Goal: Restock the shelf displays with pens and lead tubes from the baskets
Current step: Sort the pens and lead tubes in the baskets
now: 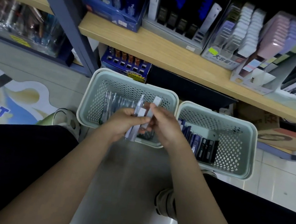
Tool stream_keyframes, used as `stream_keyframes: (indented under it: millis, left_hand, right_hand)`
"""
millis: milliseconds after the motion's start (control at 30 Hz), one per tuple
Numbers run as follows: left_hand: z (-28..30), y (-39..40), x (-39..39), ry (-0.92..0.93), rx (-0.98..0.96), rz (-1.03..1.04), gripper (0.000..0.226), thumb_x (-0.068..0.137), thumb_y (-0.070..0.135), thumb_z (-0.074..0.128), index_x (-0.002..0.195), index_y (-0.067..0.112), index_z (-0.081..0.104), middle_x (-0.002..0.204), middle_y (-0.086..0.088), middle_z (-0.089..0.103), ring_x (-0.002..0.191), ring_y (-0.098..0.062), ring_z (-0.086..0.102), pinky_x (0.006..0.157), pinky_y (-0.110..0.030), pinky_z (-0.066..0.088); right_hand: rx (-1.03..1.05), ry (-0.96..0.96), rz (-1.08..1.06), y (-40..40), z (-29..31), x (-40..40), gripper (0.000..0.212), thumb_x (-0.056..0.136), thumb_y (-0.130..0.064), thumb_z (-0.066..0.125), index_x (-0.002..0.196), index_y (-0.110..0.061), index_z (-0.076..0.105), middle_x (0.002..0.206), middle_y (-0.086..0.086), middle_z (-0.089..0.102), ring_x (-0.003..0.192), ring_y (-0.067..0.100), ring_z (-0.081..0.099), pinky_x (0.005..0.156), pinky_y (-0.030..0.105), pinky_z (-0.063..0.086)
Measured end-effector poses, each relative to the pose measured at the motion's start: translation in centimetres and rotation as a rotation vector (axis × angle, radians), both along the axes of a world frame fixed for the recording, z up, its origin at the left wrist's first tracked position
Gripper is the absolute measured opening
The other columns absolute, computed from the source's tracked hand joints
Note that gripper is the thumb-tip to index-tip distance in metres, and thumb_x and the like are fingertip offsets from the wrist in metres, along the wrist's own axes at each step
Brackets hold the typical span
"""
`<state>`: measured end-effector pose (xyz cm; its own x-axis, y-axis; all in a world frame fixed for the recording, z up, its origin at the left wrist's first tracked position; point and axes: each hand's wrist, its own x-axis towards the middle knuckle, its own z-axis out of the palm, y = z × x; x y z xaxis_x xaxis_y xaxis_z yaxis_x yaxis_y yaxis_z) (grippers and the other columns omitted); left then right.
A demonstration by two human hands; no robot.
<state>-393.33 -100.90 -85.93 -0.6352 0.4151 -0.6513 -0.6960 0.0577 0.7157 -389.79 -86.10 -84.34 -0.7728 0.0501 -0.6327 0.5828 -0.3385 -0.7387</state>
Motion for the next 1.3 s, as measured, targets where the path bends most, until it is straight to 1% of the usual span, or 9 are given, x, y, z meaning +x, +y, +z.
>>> stream_keyframes:
  millis: [167,333,500,733,833,933,1100,1167,1300]
  left_hand:
    - [1.5,2.0,0.3,-0.003,0.029,-0.074,0.014,0.095,-0.001,0.061,0.107,0.001,0.067,0.103,-0.016,0.075,0.09,-0.025,0.074,0.075,-0.029,0.061]
    - [2.2,4.1,0.4,0.06,-0.029,-0.022,0.02,0.095,0.004,0.062,0.113,-0.005,0.066,0.102,-0.021,0.075,0.091,-0.032,0.075,0.085,-0.04,0.061]
    - [3.3,7.5,1.6,0.102,-0.163,0.092,0.024,0.089,0.018,0.075,0.103,-0.001,0.071,0.089,-0.016,0.077,0.076,-0.026,0.076,0.071,-0.037,0.063]
    - [3.3,10.3,2.5,0.014,0.0,-0.156,0.025,0.102,0.015,0.055,0.114,-0.004,0.067,0.113,-0.027,0.07,0.101,-0.033,0.069,0.097,-0.047,0.055]
    - [3.0,10.4,2.7,0.048,-0.028,-0.211,0.02,0.099,0.014,0.059,0.111,0.001,0.069,0.102,-0.015,0.076,0.094,-0.024,0.074,0.086,-0.033,0.06]
    - [2.2,10.2,2.7,0.057,-0.077,-0.182,0.027,0.096,0.015,0.065,0.115,-0.003,0.068,0.105,-0.021,0.074,0.099,-0.032,0.073,0.088,-0.04,0.06]
    - [1.6,9.9,2.6,0.254,-0.333,-0.145,0.012,0.094,0.021,0.069,0.096,0.009,0.071,0.074,-0.001,0.072,0.066,-0.019,0.065,0.064,-0.03,0.051]
    - [1.0,9.6,2.4,0.31,-0.437,-0.146,0.02,0.086,0.024,0.079,0.098,0.012,0.068,0.082,0.001,0.07,0.072,-0.015,0.063,0.063,-0.026,0.045]
    - [-0.9,9.0,2.8,0.316,-0.497,-0.226,0.037,0.076,0.024,0.087,0.099,0.017,0.059,0.088,-0.006,0.064,0.077,-0.018,0.062,0.064,-0.029,0.049]
  right_hand:
    - [-0.002,-0.019,-0.202,2.3,1.0,1.0,0.027,0.108,-0.02,0.044,0.098,-0.003,0.062,0.085,0.01,0.069,0.072,0.021,0.067,0.058,0.03,0.056]
    - [0.006,0.009,-0.22,4.5,1.9,2.8,0.031,0.11,-0.019,0.034,0.106,0.003,0.056,0.091,0.017,0.072,0.079,0.027,0.072,0.064,0.034,0.06]
    - [-0.035,0.044,-0.138,5.1,2.3,4.2,0.033,0.107,-0.02,0.044,0.121,0.004,0.061,0.105,0.022,0.069,0.099,0.035,0.062,0.101,0.055,0.048]
    - [-0.005,0.045,-0.197,8.3,1.7,6.2,0.015,0.103,-0.011,0.052,0.113,-0.006,0.062,0.09,0.008,0.07,0.079,0.022,0.069,0.068,0.034,0.059]
    - [-0.031,0.035,-0.274,9.0,1.3,6.4,0.028,0.102,-0.012,0.055,0.124,0.005,0.059,0.099,0.018,0.07,0.083,0.029,0.069,0.066,0.034,0.058]
    - [-0.068,0.003,-0.304,9.2,0.6,6.2,0.032,0.104,-0.012,0.05,0.129,0.006,0.056,0.113,0.027,0.067,0.093,0.034,0.069,0.073,0.038,0.059]
    - [-0.06,-0.051,-0.383,10.1,-0.6,6.1,0.032,0.106,-0.017,0.046,0.131,0.001,0.053,0.114,0.022,0.07,0.1,0.037,0.069,0.085,0.046,0.058]
    - [-0.03,-0.086,-0.378,10.7,-1.4,6.1,0.032,0.104,-0.029,0.053,0.13,-0.011,0.055,0.115,0.014,0.073,0.107,0.033,0.07,0.1,0.056,0.05]
    - [-0.035,-0.163,-0.27,10.5,-2.4,6.1,0.081,0.087,-0.064,0.064,0.151,-0.023,0.037,0.155,0.003,0.043,0.145,0.028,0.036,0.116,0.055,0.029]
